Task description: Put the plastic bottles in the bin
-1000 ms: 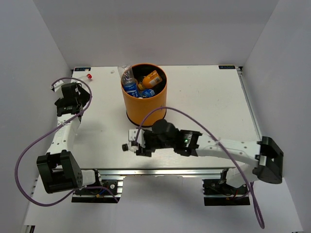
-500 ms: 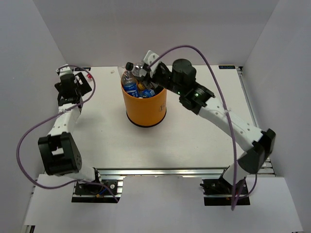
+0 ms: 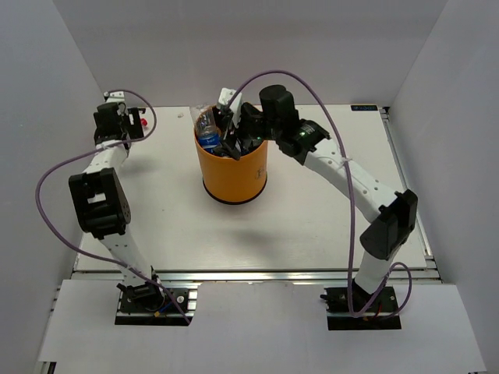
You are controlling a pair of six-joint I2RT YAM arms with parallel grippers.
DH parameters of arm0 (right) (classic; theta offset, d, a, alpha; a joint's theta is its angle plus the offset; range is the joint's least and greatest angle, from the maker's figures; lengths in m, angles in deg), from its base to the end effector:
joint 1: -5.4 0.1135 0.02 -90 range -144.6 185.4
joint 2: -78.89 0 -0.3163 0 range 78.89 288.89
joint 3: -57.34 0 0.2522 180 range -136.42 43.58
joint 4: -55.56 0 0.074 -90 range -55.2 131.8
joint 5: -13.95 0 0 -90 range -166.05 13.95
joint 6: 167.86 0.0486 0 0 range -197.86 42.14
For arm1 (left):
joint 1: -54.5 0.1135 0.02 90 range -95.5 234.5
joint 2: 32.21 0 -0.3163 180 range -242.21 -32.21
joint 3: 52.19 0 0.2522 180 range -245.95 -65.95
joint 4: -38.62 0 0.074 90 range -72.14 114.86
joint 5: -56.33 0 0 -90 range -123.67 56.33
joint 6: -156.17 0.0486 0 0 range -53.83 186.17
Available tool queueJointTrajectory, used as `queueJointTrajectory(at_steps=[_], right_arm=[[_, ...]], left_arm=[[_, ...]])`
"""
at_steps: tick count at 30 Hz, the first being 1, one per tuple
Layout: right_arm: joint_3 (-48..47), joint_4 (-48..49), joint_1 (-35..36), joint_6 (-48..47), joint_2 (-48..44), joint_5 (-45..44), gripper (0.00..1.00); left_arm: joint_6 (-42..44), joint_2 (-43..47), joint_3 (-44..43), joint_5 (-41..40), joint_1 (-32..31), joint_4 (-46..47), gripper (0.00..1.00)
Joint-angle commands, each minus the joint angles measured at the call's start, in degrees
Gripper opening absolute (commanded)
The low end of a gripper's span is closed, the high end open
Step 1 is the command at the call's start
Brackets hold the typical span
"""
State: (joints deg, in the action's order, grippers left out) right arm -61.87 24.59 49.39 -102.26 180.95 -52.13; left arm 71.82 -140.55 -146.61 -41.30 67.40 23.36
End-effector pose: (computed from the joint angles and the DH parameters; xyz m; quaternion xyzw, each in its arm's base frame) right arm 0.3044 0.3212 0.4689 -0.5385 0.5650 0.2634 0.5670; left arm 0.4577 0.1114 0.2935 -0.0880 0.8567 0.1380 0.4892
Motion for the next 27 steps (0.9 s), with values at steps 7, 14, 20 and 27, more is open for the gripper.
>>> queueJointTrajectory(at_steps=[7, 14, 20, 27], right_arm=[[8.57, 8.22, -8.30, 6.65, -14.95, 8.60, 0.89], [20.26, 13.42, -11.12, 8.50, -23.74, 6.05, 0.89], [24.50, 14.57, -11.73, 9.11, -27.52, 2.54, 0.89], [27.93, 16.60, -12.26, 10.60, -29.38, -0.10, 0.89]], left_arm=[[7.44, -12.85, -16.62, 0.96, 3.00, -6.86, 0.98], [6.92, -19.70, -23.39, 5.44, 4.76, -8.69, 0.98], [7.01, -26.13, -30.51, 3.86, 4.93, -10.46, 0.98], [4.99, -31.13, -33.76, 2.54, 5.29, -11.94, 0.98]])
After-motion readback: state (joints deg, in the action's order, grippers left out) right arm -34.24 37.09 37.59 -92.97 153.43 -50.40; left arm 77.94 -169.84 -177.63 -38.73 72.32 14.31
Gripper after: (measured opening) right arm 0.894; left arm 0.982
